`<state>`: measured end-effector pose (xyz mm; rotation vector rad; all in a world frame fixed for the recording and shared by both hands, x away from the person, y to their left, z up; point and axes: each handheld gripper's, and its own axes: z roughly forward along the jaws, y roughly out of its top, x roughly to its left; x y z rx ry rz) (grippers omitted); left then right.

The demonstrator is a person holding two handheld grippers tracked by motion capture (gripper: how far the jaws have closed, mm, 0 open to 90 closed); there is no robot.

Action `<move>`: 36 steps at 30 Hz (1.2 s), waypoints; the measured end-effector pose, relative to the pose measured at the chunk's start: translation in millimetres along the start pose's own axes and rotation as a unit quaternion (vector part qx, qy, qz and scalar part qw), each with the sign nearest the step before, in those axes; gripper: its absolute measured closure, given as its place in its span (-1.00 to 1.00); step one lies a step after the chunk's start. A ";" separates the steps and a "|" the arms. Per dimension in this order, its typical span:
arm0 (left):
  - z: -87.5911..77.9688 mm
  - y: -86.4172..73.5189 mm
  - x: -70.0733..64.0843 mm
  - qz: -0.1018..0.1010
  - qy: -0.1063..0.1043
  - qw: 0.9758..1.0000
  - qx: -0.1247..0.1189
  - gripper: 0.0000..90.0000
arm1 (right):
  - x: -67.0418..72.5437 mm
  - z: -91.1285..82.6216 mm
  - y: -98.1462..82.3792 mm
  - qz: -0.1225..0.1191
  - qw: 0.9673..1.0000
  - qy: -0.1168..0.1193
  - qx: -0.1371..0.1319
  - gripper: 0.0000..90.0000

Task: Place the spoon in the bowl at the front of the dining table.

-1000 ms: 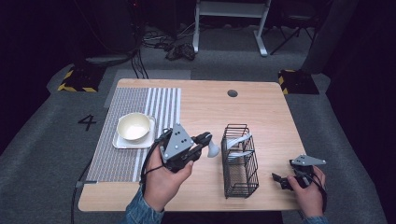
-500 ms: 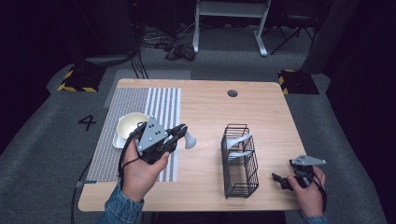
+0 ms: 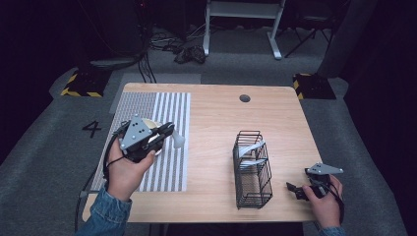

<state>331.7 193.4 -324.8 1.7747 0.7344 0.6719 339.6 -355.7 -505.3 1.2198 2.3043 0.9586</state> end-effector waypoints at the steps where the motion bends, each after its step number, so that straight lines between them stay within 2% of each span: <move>1: -1.6 -2.2 5.8 -0.004 0.003 1.000 0.001 0.89 | 0.0 0.0 0.0 0.000 1.000 0.000 0.000 -1.00; 8: -7.3 -11.5 28.5 -0.001 0.025 1.000 0.003 0.89 | 0.0 0.0 0.0 0.000 1.000 0.000 0.000 -1.00; 10: -8.7 -14.3 36.1 0.002 0.024 1.000 0.001 0.89 | 0.0 0.0 0.0 0.000 1.000 0.000 0.000 -1.00; 21: -14.3 -35.2 70.7 -0.005 0.053 0.999 0.009 0.89 | 0.0 0.0 0.0 0.000 1.000 0.000 0.000 -1.00; 29: -11.9 -56.6 94.7 -0.015 0.083 0.996 0.024 0.89 | 0.0 0.0 0.0 0.000 1.000 0.000 0.000 -1.00; 36: -7.4 -69.2 106.9 -0.003 0.109 0.993 0.035 0.89 | 0.0 0.0 0.0 0.000 1.000 0.000 0.000 -1.00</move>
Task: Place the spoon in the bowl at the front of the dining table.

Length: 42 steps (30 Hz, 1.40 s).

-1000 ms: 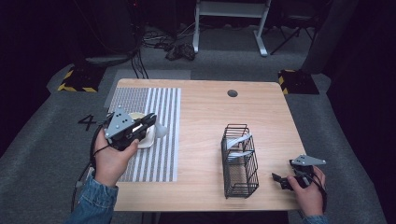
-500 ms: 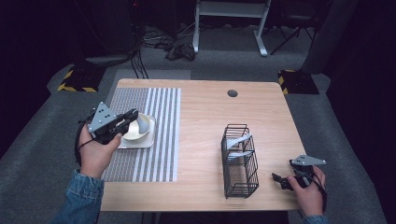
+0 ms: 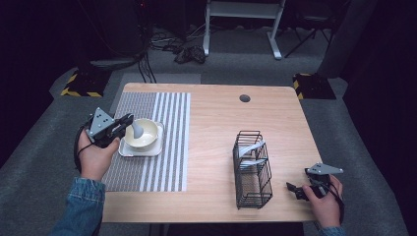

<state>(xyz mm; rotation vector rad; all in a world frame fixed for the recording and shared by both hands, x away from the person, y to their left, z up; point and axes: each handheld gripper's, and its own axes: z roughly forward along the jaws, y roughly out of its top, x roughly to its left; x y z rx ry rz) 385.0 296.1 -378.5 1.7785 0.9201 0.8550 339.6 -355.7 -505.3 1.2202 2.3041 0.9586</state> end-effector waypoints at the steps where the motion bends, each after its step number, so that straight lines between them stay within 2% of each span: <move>1: 1.5 -2.2 0.4 0.000 0.004 1.000 0.002 0.89 | 0.0 0.0 0.0 0.000 1.000 0.000 0.000 -1.00; 2: 2.0 -3.5 0.7 0.003 0.006 1.000 0.003 0.89 | 0.0 0.0 0.0 0.000 1.000 0.000 0.000 -1.00; 7: 10.3 -17.3 2.8 -0.009 0.015 1.000 0.009 0.89 | 0.0 0.0 0.0 0.000 1.000 0.000 0.000 -1.00; 11: 17.3 -24.9 5.2 -0.009 0.013 1.000 0.018 0.89 | 0.0 0.0 0.0 0.000 1.000 0.000 0.000 -1.00; 14: 21.9 -29.4 6.3 -0.017 0.013 1.000 0.022 0.89 | 0.0 0.0 0.0 0.000 1.000 0.000 0.000 -1.00; 21: 28.5 -36.3 6.3 -0.011 0.024 0.999 0.036 0.89 | 0.0 0.0 0.0 0.000 1.000 0.000 0.000 -1.00; 26: 30.4 -35.5 2.6 -0.009 0.018 0.999 0.036 0.88 | 0.0 0.0 0.0 0.000 1.000 0.000 0.000 -1.00; 31: 32.4 -32.9 -4.1 0.004 0.014 0.999 0.042 0.86 | 0.0 0.0 0.0 0.000 1.000 0.000 0.000 -1.00; 36: 33.6 -34.3 -8.3 -0.013 -0.001 0.999 0.040 0.81 | 0.0 0.0 0.0 0.000 1.000 0.000 0.000 -1.00; 42: 35.8 -32.8 -18.7 -0.013 -0.007 0.999 0.047 0.75 | 0.0 0.0 0.0 0.000 1.000 0.000 0.000 -1.00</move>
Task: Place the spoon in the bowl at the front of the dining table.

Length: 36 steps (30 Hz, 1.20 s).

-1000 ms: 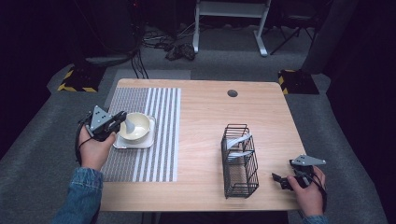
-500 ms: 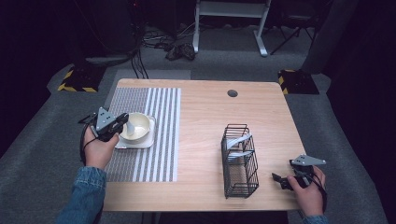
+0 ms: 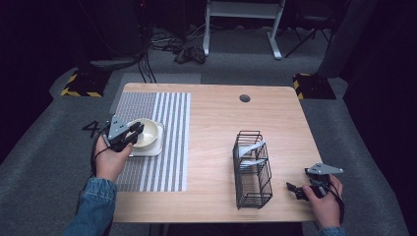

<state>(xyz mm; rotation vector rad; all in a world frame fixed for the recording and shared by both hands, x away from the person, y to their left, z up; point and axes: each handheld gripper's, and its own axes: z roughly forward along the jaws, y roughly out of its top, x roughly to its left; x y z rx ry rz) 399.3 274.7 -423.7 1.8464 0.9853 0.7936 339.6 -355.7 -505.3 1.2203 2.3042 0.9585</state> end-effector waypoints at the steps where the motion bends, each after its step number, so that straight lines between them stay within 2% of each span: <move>1: 0.6 0.1 -2.0 0.001 -0.001 1.000 0.001 0.74 | 0.0 0.0 0.0 0.000 1.000 0.000 0.000 -1.00; 6: 3.4 -0.2 -11.9 -0.007 -0.009 1.000 0.002 0.65 | 0.0 0.0 0.0 0.000 1.000 0.000 0.000 -1.00; 11: 3.7 1.6 -18.0 -0.024 -0.018 1.000 -0.009 0.47 | 0.0 0.0 0.0 0.000 1.000 0.000 0.000 -1.00; 20: 2.4 10.7 -33.4 -0.021 -0.029 0.999 -0.021 0.16 | 0.0 0.0 0.0 0.000 1.000 0.000 0.000 -1.00; 23: -1.2 13.5 -38.1 -0.020 -0.034 0.999 -0.024 0.15 | 0.0 0.0 0.0 0.000 1.000 0.000 0.000 -1.00; 29: -14.6 20.8 -45.6 -0.019 -0.039 0.998 -0.038 0.11 | 0.0 0.0 0.0 0.000 1.000 0.000 0.000 -1.00; 36: -42.6 26.8 -61.0 -0.007 -0.044 0.998 -0.046 -0.01 | 0.0 0.0 0.0 0.000 1.000 0.000 0.000 -1.00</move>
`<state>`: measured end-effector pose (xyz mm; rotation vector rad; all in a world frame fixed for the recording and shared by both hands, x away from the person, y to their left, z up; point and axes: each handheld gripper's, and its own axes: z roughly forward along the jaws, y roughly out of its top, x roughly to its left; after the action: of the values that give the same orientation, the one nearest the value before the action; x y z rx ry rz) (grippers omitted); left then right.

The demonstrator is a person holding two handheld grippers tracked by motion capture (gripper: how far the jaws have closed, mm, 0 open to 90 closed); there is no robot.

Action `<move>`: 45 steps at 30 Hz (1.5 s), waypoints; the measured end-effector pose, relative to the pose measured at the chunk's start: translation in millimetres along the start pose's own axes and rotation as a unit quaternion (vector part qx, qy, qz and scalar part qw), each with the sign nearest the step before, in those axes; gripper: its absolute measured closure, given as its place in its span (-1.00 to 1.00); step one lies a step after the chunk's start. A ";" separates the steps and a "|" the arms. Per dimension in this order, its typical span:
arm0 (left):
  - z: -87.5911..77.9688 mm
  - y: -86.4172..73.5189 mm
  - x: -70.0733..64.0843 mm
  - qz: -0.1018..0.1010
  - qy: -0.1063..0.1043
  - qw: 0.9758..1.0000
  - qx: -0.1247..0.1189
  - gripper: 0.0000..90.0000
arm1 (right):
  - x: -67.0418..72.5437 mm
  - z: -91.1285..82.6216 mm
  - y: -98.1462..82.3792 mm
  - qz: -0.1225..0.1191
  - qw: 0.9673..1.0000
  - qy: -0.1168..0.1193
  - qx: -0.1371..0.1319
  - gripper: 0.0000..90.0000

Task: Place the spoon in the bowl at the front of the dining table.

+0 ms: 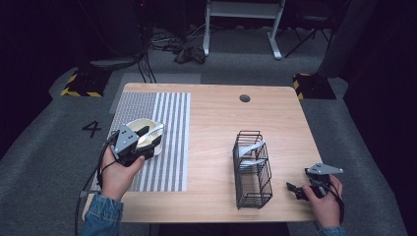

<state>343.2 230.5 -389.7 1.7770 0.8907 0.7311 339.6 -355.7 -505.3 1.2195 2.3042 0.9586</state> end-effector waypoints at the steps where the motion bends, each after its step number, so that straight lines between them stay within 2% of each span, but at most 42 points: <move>1: -4.0 0.3 -2.0 0.002 0.000 1.000 0.002 -0.03 | 0.0 0.0 0.0 0.000 1.000 0.000 0.000 -1.00; 14: -51.9 -12.9 -12.6 0.000 0.018 1.000 0.008 -0.16 | 0.0 0.0 0.0 0.000 1.000 0.000 0.000 -1.00; 21: -68.8 -22.1 -12.2 0.002 0.023 1.000 0.012 -0.23 | 0.0 0.0 0.0 0.000 1.000 0.000 0.000 -1.00; 27: -75.8 -33.1 -9.9 -0.004 0.024 1.000 0.018 -0.31 | 0.1 -0.1 -0.1 -0.001 1.000 -0.001 0.000 -1.00; 31: -77.6 -42.5 -7.2 -0.009 0.027 0.999 0.030 -0.39 | 0.1 -0.1 -0.1 -0.001 1.000 -0.001 0.000 -1.00; 34: -77.4 -51.0 -4.3 -0.025 0.026 0.999 0.035 -0.45 | 0.1 -0.1 -0.1 -0.001 1.000 -0.001 0.000 -1.00; 40: -75.0 -68.4 1.8 -0.038 0.043 0.997 0.057 -0.54 | 0.1 -0.1 -0.1 -0.001 1.000 -0.001 0.000 -1.00; 45: -74.2 -79.6 4.2 -0.051 0.044 0.995 0.072 -0.59 | 0.1 -0.1 -0.1 -0.001 1.000 -0.001 -0.001 -1.00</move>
<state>267.0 290.8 -438.9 1.8224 1.1092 0.6973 339.4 -355.6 -505.3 1.2165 2.3031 0.9576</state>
